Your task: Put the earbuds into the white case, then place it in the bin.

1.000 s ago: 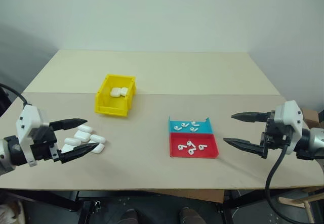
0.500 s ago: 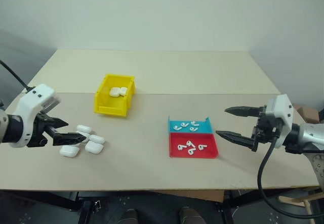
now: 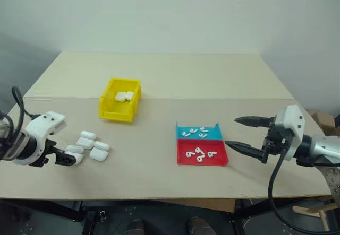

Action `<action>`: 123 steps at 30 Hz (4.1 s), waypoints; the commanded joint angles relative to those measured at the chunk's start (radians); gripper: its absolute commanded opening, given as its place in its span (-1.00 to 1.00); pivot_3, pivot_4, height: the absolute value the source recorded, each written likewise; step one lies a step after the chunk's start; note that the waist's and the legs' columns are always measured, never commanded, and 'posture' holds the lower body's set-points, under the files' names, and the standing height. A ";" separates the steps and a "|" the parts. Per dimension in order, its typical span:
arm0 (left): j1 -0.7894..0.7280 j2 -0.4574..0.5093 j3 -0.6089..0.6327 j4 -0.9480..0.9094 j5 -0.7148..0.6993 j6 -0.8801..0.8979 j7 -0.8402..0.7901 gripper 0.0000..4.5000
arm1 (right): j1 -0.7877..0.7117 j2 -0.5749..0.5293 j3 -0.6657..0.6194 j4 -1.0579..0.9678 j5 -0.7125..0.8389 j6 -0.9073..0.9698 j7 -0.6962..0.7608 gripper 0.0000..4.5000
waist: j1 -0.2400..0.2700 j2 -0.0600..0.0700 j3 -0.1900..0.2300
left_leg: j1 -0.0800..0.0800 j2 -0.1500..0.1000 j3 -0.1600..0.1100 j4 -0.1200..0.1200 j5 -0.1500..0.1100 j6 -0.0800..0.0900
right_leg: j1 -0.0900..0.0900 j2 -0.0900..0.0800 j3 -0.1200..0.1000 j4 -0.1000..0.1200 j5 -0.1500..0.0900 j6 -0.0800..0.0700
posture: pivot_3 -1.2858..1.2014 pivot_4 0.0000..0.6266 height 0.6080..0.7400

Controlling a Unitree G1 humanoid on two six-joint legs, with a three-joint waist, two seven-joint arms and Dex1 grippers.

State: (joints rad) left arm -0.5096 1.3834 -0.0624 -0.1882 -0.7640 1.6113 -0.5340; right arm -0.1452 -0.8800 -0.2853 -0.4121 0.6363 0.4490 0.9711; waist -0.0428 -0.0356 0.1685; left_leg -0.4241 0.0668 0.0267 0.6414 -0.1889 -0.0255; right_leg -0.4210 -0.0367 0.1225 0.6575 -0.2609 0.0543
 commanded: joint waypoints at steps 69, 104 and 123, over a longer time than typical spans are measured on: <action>-0.076 -0.838 0.103 0.029 0.025 -1.220 -0.946 0.24 | -0.616 -0.129 0.864 0.069 -0.546 0.330 0.131 0.11 | 0.000 0.001 -0.005 | -0.003 -0.002 -0.001 0.004 0.000 0.001 | 0.001 -0.002 0.000 0.000 0.000 0.001 | 0.03 -0.52 1.00; -0.011 -0.791 0.135 -0.092 -0.093 -1.096 -0.739 0.24 | -0.480 0.249 0.122 -0.105 -0.304 0.546 0.087 -0.72 | 0.003 0.000 -0.005 | -0.001 -0.002 -0.004 0.004 -0.001 0.001 | 0.002 -0.001 -0.002 0.002 0.001 0.001 | 0.03 -0.52 1.00; -0.187 -0.838 0.054 0.090 -0.003 -1.111 -0.809 0.24 | -0.447 0.733 -0.027 -0.276 0.286 0.646 -0.442 -0.72 | -0.005 0.001 -0.005 | -0.002 -0.001 -0.007 0.003 0.000 0.001 | 0.002 0.000 -0.004 0.003 0.000 0.000 | 0.03 -0.52 1.00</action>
State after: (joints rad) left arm -0.6653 0.5464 -0.0119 -0.0979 -0.7708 0.5223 -1.3276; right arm -0.5871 -0.1389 -0.3221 -0.6599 0.8831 1.1407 0.5389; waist -0.0480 -0.0342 0.1636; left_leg -0.4264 0.0654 0.0196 0.6439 -0.1888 -0.0250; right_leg -0.4193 -0.0368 0.1181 0.6603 -0.2607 0.0545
